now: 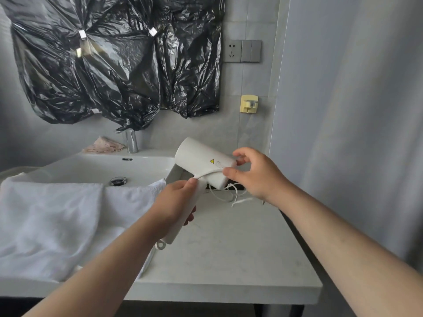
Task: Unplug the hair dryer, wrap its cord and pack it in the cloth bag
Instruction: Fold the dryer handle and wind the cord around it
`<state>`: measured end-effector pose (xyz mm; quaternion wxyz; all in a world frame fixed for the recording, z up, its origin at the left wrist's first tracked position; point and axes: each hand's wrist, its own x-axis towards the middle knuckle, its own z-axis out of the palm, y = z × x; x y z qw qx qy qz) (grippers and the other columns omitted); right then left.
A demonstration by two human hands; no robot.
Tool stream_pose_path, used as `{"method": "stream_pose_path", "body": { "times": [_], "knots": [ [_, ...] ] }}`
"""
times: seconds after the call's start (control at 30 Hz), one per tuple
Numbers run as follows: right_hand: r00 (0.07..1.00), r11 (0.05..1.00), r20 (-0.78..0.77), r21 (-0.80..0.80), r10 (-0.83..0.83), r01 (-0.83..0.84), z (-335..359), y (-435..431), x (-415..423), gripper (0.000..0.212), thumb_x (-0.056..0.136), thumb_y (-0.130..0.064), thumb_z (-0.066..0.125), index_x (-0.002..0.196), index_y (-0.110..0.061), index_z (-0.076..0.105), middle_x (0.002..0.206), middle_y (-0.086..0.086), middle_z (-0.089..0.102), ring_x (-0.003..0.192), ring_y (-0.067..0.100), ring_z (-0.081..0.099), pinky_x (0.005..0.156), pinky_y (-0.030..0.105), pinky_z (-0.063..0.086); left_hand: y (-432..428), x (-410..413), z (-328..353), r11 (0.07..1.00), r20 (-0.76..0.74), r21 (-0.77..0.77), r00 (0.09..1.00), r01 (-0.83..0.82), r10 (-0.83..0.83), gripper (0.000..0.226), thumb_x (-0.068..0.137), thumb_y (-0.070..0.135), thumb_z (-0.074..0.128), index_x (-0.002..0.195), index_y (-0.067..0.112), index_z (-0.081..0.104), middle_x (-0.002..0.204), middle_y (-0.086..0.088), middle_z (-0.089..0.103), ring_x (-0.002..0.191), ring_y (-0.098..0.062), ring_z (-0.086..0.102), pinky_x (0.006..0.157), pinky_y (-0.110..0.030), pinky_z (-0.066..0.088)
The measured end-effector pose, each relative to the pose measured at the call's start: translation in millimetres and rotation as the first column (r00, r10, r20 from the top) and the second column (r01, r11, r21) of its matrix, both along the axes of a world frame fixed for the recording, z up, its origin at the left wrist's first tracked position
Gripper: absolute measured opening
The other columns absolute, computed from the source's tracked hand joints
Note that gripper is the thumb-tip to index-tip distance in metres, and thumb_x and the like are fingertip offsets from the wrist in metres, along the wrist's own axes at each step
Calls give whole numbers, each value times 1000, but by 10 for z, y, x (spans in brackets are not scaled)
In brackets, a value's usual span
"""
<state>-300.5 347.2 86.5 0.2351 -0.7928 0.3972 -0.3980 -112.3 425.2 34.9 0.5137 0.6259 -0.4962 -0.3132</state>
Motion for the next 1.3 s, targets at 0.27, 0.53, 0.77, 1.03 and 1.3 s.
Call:
{"method": "stream_pose_path", "body": {
  "times": [0.27,0.53,0.77,1.03,1.3],
  "knots": [
    [983,978,184,203,-4,-34,-384,-44,12,28,79,-37,77,93,-13,73,85,-4,75,80,12,70,75,31,52,-27,-116,-182,997,-217,73,976,10,6,45,101,49,44,100,7,59,72,-16,61,56,-27,56,59,-36,47],
    [995,970,95,239,25,-47,-498,-80,-7,53,88,-40,68,86,12,61,72,6,47,69,15,43,64,30,32,32,-265,-105,978,-550,107,830,180,-92,53,101,53,41,94,5,62,65,-12,59,52,-25,52,54,-31,44],
    [958,914,272,359,92,-190,-556,-125,45,24,93,-29,63,86,-7,70,46,-17,45,45,0,38,53,21,27,47,-361,-36,942,-691,92,701,323,-174,55,100,55,36,89,5,59,61,-9,55,45,-20,50,44,-24,44],
    [834,803,498,383,238,-458,-619,-143,-2,25,94,-15,57,71,-10,64,63,0,57,54,14,34,52,25,27,122,-416,-44,865,-784,51,556,499,-275,53,87,56,47,76,8,64,59,-6,52,41,-16,48,38,-21,42],
    [758,669,609,465,233,-580,-704,-179,-3,31,76,-35,68,84,-8,56,61,-2,63,58,13,33,51,22,27,117,-440,-52,847,-811,23,505,531,-294,58,94,59,41,80,7,64,58,-6,53,40,-16,49,38,-21,43]
  ]
}}
